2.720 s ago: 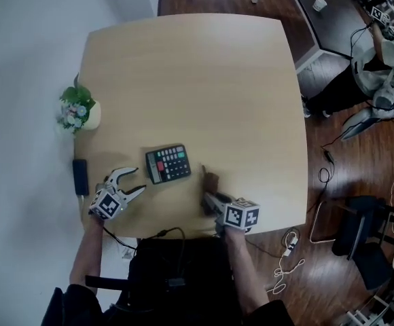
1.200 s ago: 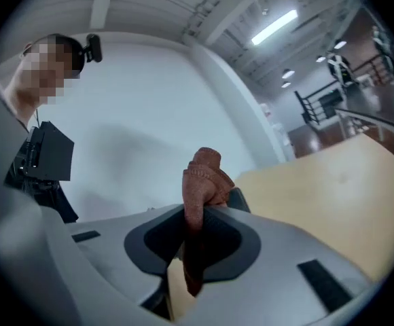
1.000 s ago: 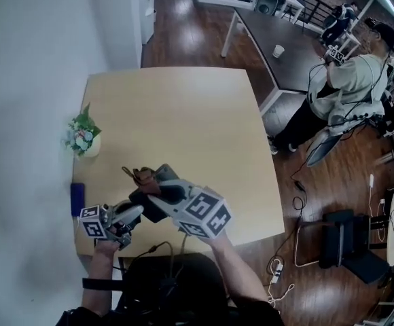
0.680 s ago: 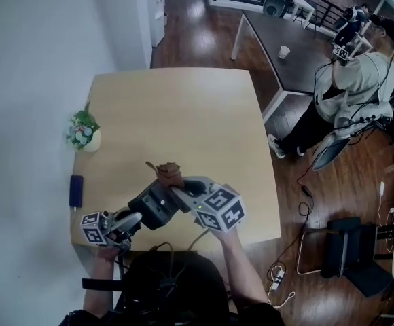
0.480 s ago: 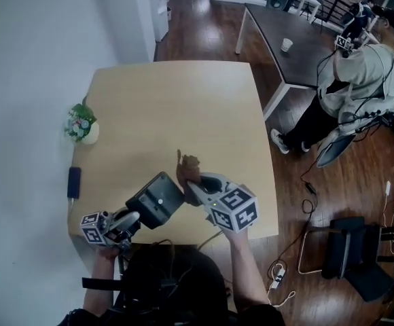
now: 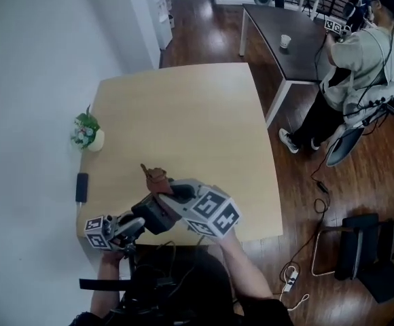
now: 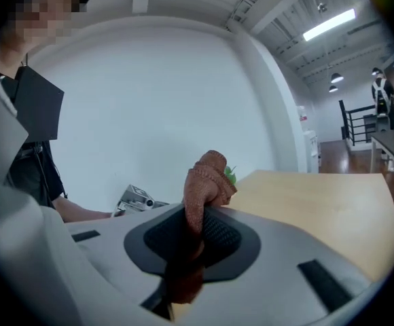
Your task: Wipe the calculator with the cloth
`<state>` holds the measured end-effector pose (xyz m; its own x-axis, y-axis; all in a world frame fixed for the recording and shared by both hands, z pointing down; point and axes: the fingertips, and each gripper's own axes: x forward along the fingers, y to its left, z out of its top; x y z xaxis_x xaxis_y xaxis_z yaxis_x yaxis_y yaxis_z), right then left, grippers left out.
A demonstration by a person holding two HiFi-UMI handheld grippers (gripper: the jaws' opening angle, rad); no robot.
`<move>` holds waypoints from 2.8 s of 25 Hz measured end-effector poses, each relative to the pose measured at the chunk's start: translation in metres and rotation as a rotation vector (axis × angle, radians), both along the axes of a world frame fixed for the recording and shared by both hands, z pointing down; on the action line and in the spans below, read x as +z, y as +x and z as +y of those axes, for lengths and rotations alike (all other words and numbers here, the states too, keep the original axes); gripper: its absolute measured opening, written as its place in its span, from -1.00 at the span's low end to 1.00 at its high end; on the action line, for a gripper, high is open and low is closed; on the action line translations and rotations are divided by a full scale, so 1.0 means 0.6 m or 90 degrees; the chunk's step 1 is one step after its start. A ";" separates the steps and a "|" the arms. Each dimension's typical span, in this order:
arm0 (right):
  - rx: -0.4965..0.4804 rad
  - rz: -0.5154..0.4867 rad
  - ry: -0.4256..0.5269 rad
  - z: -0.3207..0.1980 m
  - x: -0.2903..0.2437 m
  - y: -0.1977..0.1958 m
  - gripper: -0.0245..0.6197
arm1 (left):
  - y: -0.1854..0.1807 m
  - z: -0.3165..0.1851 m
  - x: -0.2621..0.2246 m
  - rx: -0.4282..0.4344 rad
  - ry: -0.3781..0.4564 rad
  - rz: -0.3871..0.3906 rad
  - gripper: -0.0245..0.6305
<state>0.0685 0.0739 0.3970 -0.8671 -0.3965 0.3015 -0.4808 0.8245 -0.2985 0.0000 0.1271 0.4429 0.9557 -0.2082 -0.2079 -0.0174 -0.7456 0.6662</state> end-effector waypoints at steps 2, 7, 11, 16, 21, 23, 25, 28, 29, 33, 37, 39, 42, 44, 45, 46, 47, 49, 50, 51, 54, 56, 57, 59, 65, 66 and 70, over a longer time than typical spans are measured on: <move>0.034 0.004 -0.010 -0.021 0.013 0.028 -0.71 | -0.008 -0.001 -0.003 -0.003 0.001 0.007 -0.74; 0.153 0.050 -0.010 -0.054 0.043 0.114 -0.72 | -0.031 -0.004 0.002 -0.019 -0.037 0.064 -0.76; 0.179 0.008 0.013 -0.040 -0.010 0.124 -0.72 | -0.065 -0.021 -0.003 -0.040 -0.063 0.115 -0.76; 0.009 0.033 0.056 0.041 -0.071 -0.026 -0.72 | -0.084 -0.032 -0.012 -0.038 -0.066 0.126 -0.76; -0.008 0.099 0.030 0.043 -0.016 -0.075 -0.71 | -0.089 -0.026 -0.031 -0.017 -0.047 0.162 -0.74; 0.029 0.087 0.007 0.026 -0.006 -0.052 -0.71 | -0.100 -0.022 -0.030 -0.013 -0.044 0.169 -0.74; 0.059 0.082 -0.017 0.012 0.008 -0.028 -0.71 | -0.109 -0.015 -0.027 -0.012 -0.044 0.172 -0.73; 0.114 0.111 -0.047 -0.009 0.041 0.015 -0.71 | -0.122 -0.009 -0.019 -0.015 -0.052 0.179 -0.74; 0.133 0.126 -0.051 -0.013 0.050 0.032 -0.71 | -0.127 -0.007 -0.017 -0.019 -0.057 0.190 -0.76; 0.170 0.118 -0.039 -0.004 0.032 0.062 -0.72 | -0.144 -0.007 -0.009 -0.037 -0.072 0.206 -0.76; 0.112 0.063 0.021 0.020 -0.047 -0.010 -0.72 | -0.150 -0.008 -0.007 -0.034 -0.067 0.191 -0.76; 0.050 0.056 0.050 0.042 -0.074 -0.069 -0.72 | -0.141 -0.005 -0.012 -0.028 -0.058 0.178 -0.76; -0.017 0.082 0.062 0.061 -0.059 -0.130 -0.71 | -0.129 0.002 -0.022 -0.012 -0.041 0.173 -0.76; -0.003 0.087 0.051 0.049 -0.037 -0.128 -0.71 | -0.129 0.006 -0.024 -0.003 -0.035 0.177 -0.75; 0.014 0.084 0.041 0.040 -0.031 -0.117 -0.71 | -0.132 0.007 -0.023 -0.003 -0.036 0.181 -0.74; 0.036 0.082 0.032 0.031 -0.026 -0.102 -0.71 | -0.137 0.006 -0.022 -0.006 -0.039 0.187 -0.74; 0.061 0.086 0.025 0.020 -0.018 -0.083 -0.71 | -0.143 0.006 -0.019 -0.011 -0.044 0.192 -0.74; 0.121 0.117 0.018 -0.002 0.002 -0.037 -0.71 | -0.153 0.003 -0.014 -0.025 -0.057 0.202 -0.74; 0.150 0.137 0.018 -0.009 0.011 -0.014 -0.71 | -0.159 0.001 -0.011 -0.033 -0.065 0.211 -0.75; 0.173 0.150 0.018 -0.011 0.014 0.005 -0.71 | -0.166 -0.002 -0.009 -0.042 -0.073 0.221 -0.76; 0.174 0.116 0.022 0.012 -0.012 0.011 -0.72 | -0.185 -0.012 0.000 -0.071 -0.086 0.238 -0.76; 0.124 0.069 0.030 0.042 -0.043 -0.023 -0.72 | -0.190 -0.018 0.007 -0.082 -0.090 0.232 -0.76; 0.091 0.050 0.034 0.059 -0.056 -0.046 -0.72 | -0.189 -0.019 0.006 -0.085 -0.089 0.231 -0.76; 0.027 0.035 0.038 0.090 -0.063 -0.097 -0.72 | -0.181 -0.021 0.001 -0.083 -0.085 0.234 -0.76; 0.016 0.070 -0.002 0.089 0.001 -0.120 -0.71 | -0.165 -0.014 -0.017 -0.053 -0.064 0.265 -0.74; 0.030 0.069 -0.009 0.082 0.004 -0.107 -0.71 | -0.167 -0.011 -0.020 -0.050 -0.062 0.266 -0.74; 0.093 0.089 -0.023 0.050 0.026 -0.045 -0.71 | -0.169 -0.011 -0.014 -0.055 -0.069 0.253 -0.73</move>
